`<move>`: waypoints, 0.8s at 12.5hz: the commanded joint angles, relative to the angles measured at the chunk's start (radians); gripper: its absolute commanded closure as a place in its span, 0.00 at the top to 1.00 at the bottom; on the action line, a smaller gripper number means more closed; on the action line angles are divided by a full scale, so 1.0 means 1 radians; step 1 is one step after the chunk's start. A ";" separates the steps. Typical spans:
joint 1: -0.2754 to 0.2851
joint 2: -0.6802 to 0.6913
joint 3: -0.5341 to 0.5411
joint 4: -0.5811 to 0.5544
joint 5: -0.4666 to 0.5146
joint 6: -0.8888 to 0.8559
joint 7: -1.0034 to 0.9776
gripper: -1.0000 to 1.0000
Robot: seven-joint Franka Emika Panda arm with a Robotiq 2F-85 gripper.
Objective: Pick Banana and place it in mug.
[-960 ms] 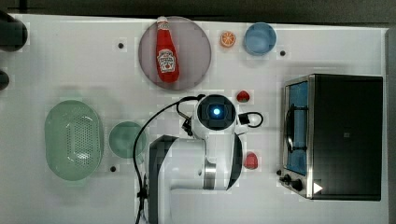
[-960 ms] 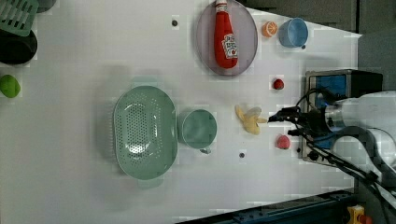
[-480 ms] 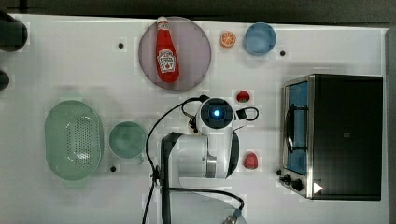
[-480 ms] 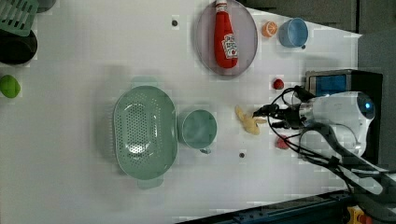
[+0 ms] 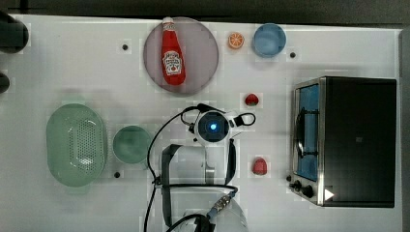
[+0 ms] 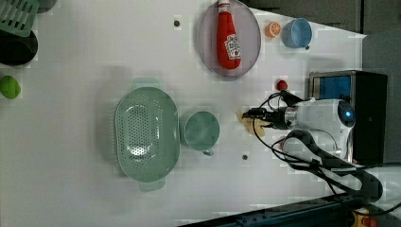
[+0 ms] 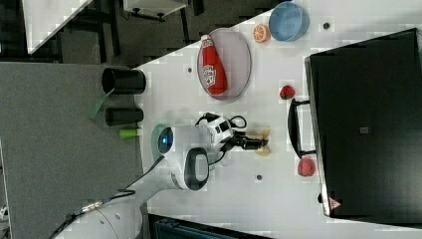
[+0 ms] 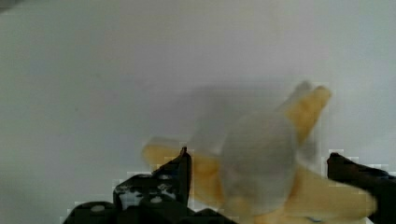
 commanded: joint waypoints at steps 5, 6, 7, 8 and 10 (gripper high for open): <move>-0.023 -0.016 0.023 -0.005 0.001 0.039 -0.021 0.48; -0.023 -0.016 0.023 -0.005 0.000 0.039 -0.021 0.38; -0.023 -0.019 0.024 -0.004 0.001 0.040 -0.021 0.36; -0.023 -0.024 0.025 -0.006 0.001 0.039 -0.021 0.36; -0.023 -0.039 0.024 -0.005 0.001 0.039 -0.021 0.36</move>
